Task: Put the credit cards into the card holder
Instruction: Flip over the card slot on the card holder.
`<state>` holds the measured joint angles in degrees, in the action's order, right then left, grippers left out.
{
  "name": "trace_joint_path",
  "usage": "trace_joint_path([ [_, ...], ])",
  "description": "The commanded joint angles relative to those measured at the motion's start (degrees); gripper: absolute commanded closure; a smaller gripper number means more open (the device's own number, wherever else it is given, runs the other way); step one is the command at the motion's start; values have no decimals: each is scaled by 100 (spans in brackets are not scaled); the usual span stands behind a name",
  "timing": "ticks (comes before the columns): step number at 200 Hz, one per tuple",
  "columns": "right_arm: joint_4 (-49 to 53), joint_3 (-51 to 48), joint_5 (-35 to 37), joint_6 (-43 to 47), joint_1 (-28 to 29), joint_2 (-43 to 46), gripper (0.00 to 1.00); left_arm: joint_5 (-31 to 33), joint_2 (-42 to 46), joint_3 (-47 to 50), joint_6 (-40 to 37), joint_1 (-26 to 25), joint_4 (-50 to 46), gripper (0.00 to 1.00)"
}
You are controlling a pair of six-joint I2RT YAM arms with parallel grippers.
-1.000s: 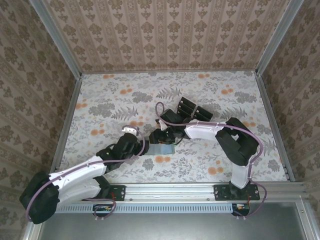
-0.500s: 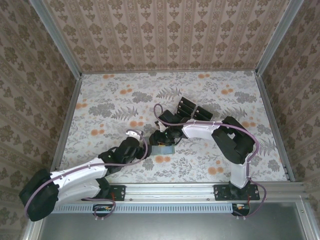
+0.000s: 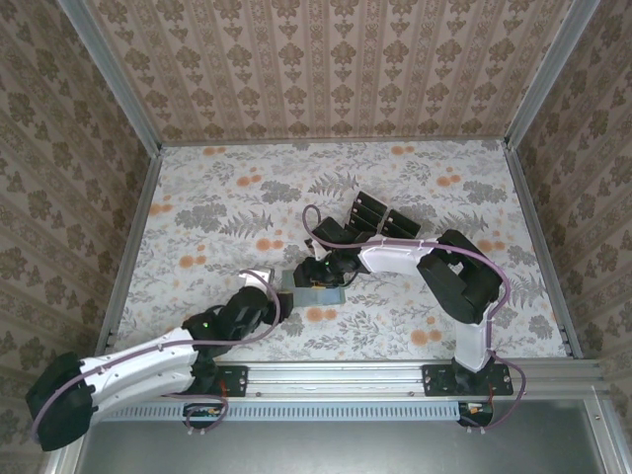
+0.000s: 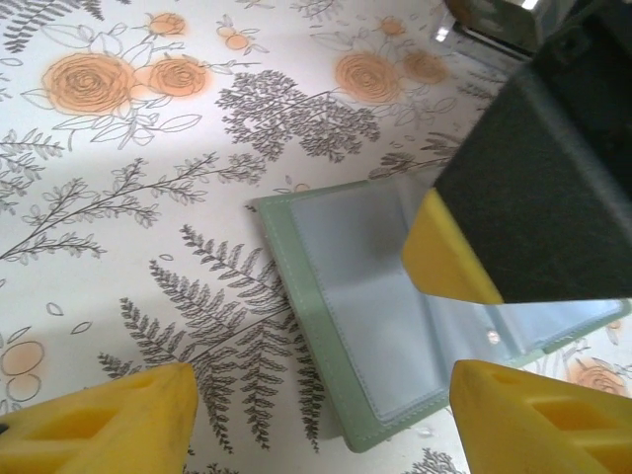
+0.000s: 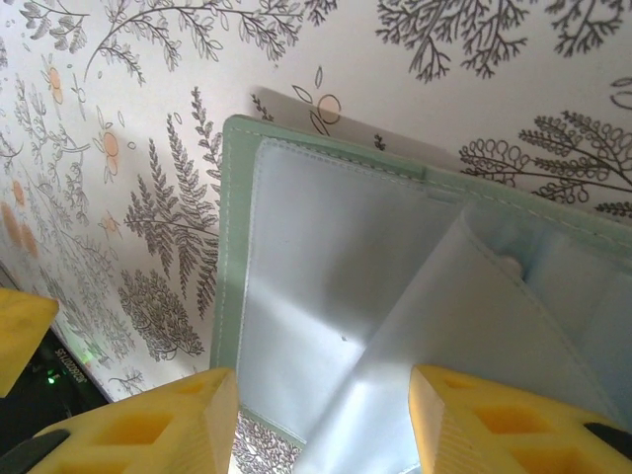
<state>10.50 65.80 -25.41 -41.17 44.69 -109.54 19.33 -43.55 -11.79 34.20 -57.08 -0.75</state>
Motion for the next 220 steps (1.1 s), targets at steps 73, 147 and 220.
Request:
trace_joint_path([
  [73, -30, 249, -66, -119, 44, -170, 50, -718, -362, 113, -543, -145, 633, 28],
  [147, -41, 240, -53, -128, 55, -160, 50, -837, -1385, -152, -729, -181, 1300, 28],
  [220, -57, 240, -91, -122, 51, -156, 50, -799, -2227, -391, -763, -208, 1693, 28],
])
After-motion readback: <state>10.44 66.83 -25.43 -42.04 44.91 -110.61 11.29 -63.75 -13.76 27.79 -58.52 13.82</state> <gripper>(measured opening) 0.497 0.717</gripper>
